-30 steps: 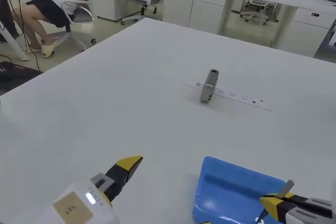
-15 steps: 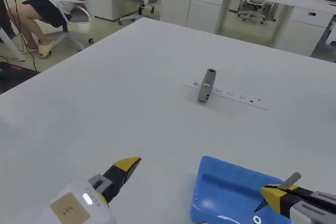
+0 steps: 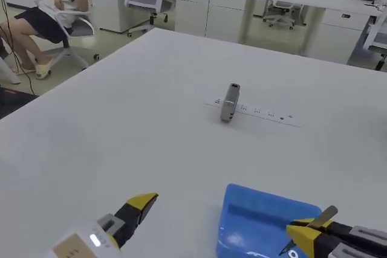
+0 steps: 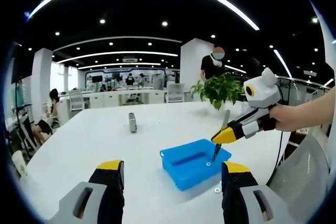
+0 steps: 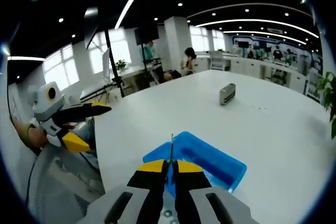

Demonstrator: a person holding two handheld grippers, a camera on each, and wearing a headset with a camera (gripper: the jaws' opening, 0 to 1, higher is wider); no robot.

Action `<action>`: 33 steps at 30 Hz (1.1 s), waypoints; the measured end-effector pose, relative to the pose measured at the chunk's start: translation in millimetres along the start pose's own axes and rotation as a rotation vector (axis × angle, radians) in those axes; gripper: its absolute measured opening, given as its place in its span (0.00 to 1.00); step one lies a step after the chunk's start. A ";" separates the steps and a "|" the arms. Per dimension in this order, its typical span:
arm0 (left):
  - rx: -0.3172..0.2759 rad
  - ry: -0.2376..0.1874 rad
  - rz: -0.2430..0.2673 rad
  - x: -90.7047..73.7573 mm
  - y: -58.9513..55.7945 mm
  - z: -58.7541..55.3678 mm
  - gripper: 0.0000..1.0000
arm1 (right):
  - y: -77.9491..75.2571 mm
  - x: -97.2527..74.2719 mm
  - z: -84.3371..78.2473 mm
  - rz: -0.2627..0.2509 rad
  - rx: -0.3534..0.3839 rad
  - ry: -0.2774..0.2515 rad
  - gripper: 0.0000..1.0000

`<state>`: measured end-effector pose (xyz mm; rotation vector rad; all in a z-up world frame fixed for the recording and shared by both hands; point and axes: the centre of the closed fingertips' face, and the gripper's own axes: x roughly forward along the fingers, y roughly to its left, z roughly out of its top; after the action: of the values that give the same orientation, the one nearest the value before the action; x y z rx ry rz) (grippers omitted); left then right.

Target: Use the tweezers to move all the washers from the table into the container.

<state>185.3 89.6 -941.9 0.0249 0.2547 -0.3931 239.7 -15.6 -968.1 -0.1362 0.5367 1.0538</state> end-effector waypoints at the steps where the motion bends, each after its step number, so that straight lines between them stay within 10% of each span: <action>1: 0.000 0.003 0.000 0.1 -0.2 -0.4 0.76 | 1.2 -0.1 -0.7 0.004 -0.003 0.000 0.02; 33: -0.006 0.015 0.011 -0.3 2.9 -3.2 0.75 | 28.1 19.6 -67.4 0.073 0.095 0.108 0.02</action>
<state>185.4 92.6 -944.9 0.0238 0.2703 -0.3811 199.3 -10.2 -1031.8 -0.0911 0.6927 1.0946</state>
